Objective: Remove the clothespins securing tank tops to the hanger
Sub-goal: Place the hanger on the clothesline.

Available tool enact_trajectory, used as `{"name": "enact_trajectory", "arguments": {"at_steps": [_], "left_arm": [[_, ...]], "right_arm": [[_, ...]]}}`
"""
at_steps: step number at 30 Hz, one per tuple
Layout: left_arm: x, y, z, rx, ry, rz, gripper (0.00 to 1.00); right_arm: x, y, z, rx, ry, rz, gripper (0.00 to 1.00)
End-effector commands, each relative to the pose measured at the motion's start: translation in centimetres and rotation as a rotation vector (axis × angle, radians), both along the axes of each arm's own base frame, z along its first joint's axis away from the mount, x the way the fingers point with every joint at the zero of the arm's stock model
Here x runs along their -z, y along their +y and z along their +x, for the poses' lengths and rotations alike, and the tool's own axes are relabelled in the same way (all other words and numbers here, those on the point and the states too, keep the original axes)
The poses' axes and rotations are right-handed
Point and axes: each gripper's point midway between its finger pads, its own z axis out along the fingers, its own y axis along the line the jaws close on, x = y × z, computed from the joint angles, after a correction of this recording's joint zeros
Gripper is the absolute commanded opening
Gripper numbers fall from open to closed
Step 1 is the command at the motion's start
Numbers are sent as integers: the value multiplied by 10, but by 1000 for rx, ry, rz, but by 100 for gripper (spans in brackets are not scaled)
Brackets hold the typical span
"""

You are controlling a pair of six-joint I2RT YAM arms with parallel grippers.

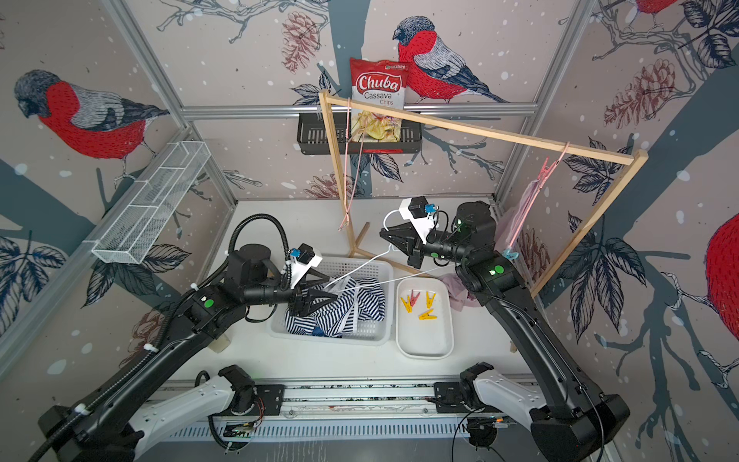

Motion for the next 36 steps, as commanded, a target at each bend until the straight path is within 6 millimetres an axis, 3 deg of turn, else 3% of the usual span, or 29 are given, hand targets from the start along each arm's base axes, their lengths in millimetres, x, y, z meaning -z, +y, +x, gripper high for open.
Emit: {"name": "enact_trajectory", "arguments": {"at_steps": [1, 4, 5, 8, 12, 18, 26, 32, 36], "left_arm": [[-6, -2, -3, 23, -39, -26, 40], [-9, -1, -7, 27, -62, -43, 4], [-12, 0, -9, 28, -73, -51, 0], [-20, 2, -14, 33, -108, -86, 0], [-37, 4, -15, 16, -163, -145, 0], [-49, 6, 4, -82, -164, -162, 0], [-87, 12, 14, -169, -257, -317, 0], [-110, 13, 31, -232, -304, -334, 0], [-130, 8, 43, -256, -323, -386, 0]], "right_arm": [[-7, -1, -3, -13, -35, 8, 0], [-10, -2, -3, -10, -38, 18, 0], [-11, -3, -3, -8, -41, 23, 1], [-15, -4, -3, 1, -42, 39, 35], [-16, -6, -7, -4, -29, 52, 57], [-30, -21, -10, 103, -71, 127, 99], [-55, -65, -1, 408, -54, 229, 100], [-69, -104, -16, 572, -103, 348, 100], [-71, -117, -17, 640, -105, 370, 100]]}}
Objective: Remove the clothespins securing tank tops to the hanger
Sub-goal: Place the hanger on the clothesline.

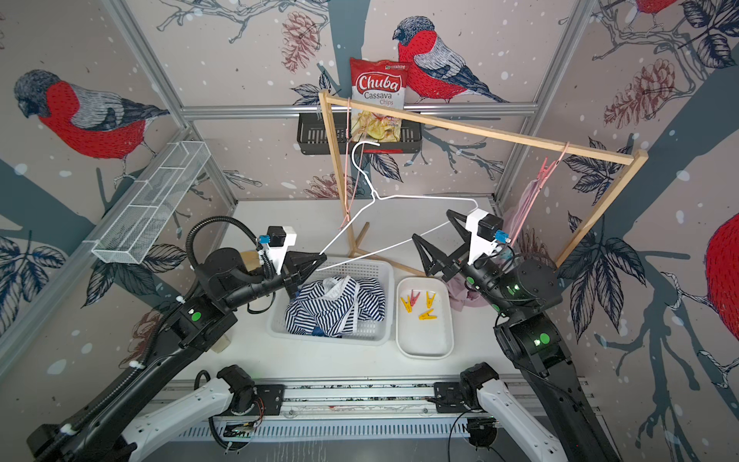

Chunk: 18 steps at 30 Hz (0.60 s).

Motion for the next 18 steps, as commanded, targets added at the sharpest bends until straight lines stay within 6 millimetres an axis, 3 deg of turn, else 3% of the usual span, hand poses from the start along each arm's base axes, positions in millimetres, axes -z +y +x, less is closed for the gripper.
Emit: {"name": "enact_trajectory", "arguments": {"at_steps": [1, 7, 11, 18], "left_arm": [[-42, -2, 13, -37, -88, -102, 0], [-54, -15, 41, -88, -47, -108, 0], [-58, -13, 60, -208, -59, -76, 0], [-61, -28, 71, -367, -115, 62, 0]], "right_arm": [[-8, -17, 6, 94, 3, 63, 100], [0, -10, 4, 53, 19, 69, 100], [7, -6, 2, 15, 21, 93, 100], [20, -2, 2, -7, 43, 92, 100]]}}
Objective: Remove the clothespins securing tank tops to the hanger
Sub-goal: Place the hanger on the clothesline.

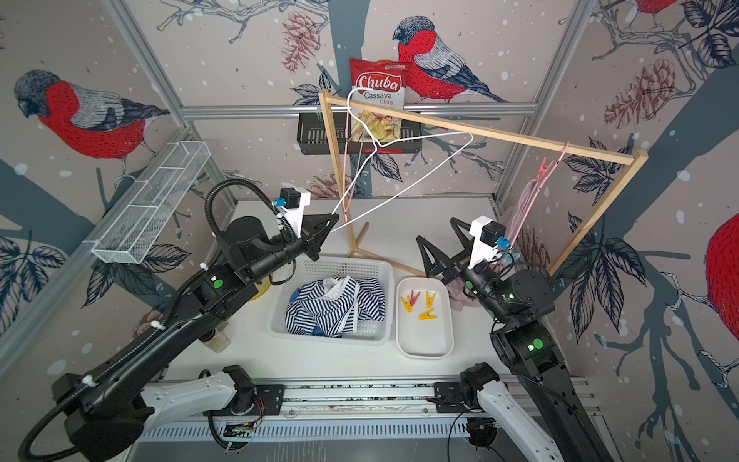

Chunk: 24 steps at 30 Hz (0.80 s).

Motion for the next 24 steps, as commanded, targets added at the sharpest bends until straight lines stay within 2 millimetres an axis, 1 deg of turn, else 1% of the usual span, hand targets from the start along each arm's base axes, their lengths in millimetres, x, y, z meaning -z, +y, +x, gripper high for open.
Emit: {"name": "enact_trajectory", "arguments": {"at_steps": [1, 5, 8, 12, 16, 19, 20, 21, 23, 24], "left_arm": [[0, 2, 14, -161, -45, 110, 0], [12, -4, 26, -278, -3, 203, 0], [22, 5, 37, -386, 45, 225, 0], [30, 12, 44, -486, 50, 281, 0], [46, 2, 47, -537, 38, 384, 0], [51, -6, 44, -538, 44, 387, 0], [51, -7, 42, -529, 50, 370, 6], [51, -7, 40, -526, 52, 354, 17], [50, -4, 35, -514, 58, 319, 34], [48, -2, 32, -503, 58, 298, 47]], "right_arm": [[-8, 3, -5, -32, -30, 27, 100], [-7, 6, -8, -55, -30, 24, 100], [-5, 6, -10, -55, -24, 18, 100], [-1, 7, -11, -63, -7, 14, 100], [4, 11, -12, -90, 12, 19, 100], [1, 14, -16, -115, 13, 32, 100], [-1, 15, -19, -127, 8, 34, 100], [-3, 14, -21, -128, 2, 39, 100], [-11, 13, -28, -137, -19, 52, 100], [-15, 12, -32, -142, -28, 58, 100]]}}
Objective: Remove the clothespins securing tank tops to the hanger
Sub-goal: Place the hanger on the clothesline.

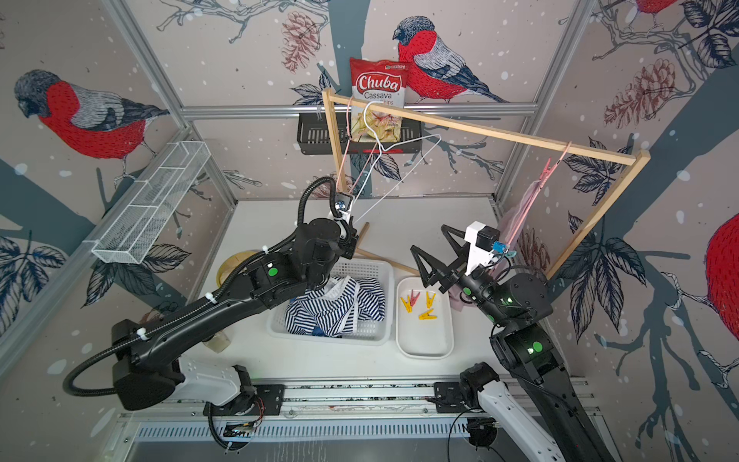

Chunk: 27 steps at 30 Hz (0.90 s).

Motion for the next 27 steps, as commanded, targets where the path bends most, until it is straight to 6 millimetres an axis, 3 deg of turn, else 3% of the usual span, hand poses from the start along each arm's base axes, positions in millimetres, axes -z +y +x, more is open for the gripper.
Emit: {"name": "enact_trajectory", "arguments": {"at_steps": [1, 2, 5, 12, 16, 20, 27], "left_arm": [[-9, 9, -7, -12, -14, -83, 59], [-11, 11, -11, -4, -19, -104, 72], [-20, 18, -23, 33, -45, -168, 99], [-41, 51, -53, 62, -150, -321, 99], [-51, 64, -69, 93, -216, -364, 99], [-62, 44, -91, 210, -269, -343, 98], [-80, -34, -147, 530, -353, -275, 98]], "right_arm": [[-21, -2, -14, -29, -47, 47, 100], [-25, -3, -17, -34, -58, 53, 100], [-38, -7, -26, -39, -88, 76, 100], [-82, -34, -53, 20, -197, 169, 100], [-101, -52, -59, 105, -218, 176, 100], [-118, -77, -61, 230, -227, 199, 100], [-114, -117, -49, 461, -162, 246, 100]]}}
